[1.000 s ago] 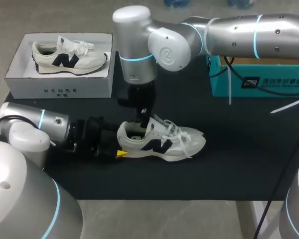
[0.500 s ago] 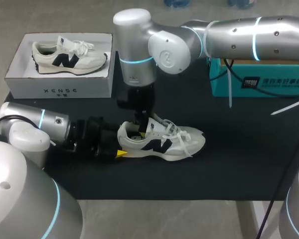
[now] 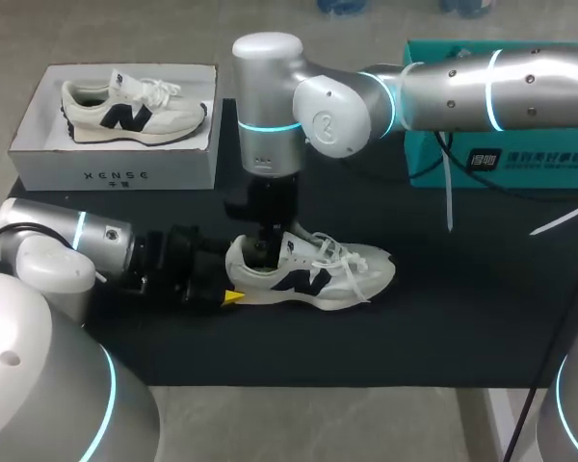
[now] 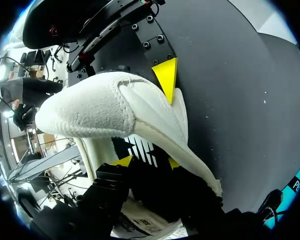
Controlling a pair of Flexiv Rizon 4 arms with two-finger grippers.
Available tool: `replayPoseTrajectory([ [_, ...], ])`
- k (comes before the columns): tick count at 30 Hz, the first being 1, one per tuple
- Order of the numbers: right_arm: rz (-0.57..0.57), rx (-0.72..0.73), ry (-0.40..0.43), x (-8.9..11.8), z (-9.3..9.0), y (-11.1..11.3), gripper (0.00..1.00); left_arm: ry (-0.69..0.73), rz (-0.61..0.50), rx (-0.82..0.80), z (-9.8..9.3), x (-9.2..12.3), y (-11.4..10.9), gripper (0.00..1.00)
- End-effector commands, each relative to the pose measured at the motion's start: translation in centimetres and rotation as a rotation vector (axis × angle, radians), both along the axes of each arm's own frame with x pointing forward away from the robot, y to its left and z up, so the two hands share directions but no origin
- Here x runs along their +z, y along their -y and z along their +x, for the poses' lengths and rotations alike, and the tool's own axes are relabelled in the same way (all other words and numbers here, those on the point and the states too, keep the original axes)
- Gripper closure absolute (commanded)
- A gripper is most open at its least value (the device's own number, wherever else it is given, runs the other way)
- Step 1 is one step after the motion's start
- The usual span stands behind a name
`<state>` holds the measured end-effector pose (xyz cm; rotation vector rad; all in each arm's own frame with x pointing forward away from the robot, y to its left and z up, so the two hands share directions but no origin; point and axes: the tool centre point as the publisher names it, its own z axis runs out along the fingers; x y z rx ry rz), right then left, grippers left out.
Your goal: Take the shoe out of the shoebox, open the shoe tongue, remove and reinsert the insole, then place the shoe into the shoebox
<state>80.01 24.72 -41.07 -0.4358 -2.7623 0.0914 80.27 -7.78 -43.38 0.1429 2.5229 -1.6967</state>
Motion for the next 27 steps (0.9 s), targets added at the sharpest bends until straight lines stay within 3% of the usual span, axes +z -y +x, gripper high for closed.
replayPoseTrajectory([
  [1, -0.005, 0.010, -0.038, -6.3, -1.6, -1.6, 0.70, 0.004, 0.001, -0.001, 0.0, -0.3, 0.4, 1.00],
  [2, -0.004, 0.007, -0.040, -6.3, -1.7, -1.5, 1.00, 0.004, 0.001, -0.001, 0.0, -0.3, 0.4, 1.00],
  [27, -0.081, 0.005, -0.042, 0.1, -0.5, 1.3, 1.00, 0.004, 0.001, -0.001, 0.0, -0.3, 0.4, 1.00],
])
